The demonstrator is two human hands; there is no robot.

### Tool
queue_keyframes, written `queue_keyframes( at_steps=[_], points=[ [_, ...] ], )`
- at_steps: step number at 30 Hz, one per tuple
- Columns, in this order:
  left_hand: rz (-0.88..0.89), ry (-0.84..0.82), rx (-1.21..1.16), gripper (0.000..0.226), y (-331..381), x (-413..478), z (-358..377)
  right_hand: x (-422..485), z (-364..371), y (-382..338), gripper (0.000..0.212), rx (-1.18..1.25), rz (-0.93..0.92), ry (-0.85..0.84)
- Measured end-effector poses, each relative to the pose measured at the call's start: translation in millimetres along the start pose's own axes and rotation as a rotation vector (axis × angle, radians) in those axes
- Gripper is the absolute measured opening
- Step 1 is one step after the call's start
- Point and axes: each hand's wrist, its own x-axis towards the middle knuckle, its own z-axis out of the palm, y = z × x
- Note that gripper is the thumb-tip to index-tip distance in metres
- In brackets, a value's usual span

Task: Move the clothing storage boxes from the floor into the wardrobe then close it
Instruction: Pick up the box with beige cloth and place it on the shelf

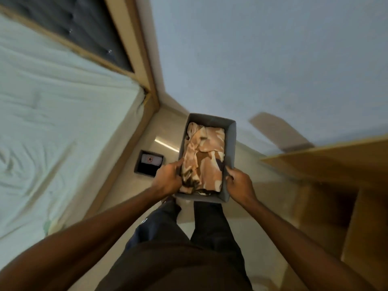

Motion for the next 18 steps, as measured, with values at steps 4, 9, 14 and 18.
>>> queue_keyframes(
  at_steps=[4, 9, 14, 18],
  points=[
    [0.160, -0.095, 0.085, 0.037, 42, -18, -4, -57, -22, 17, 0.037, 0.079, 0.062, 0.136],
    [0.362, -0.218, 0.249, 0.047, 106, -20, 20, -104, -55, 57, 0.051, 0.232, 0.281, 0.270],
    [0.606, -0.315, 0.514, 0.047, 202, -28, 76, -164, -93, 132, 0.035, 0.391, 0.556, 0.360],
    [0.734, -0.396, 0.676, 0.046, 266, -30, 123, -213, -116, 183, 0.028, 0.664, 0.730, 0.404]
  ],
)
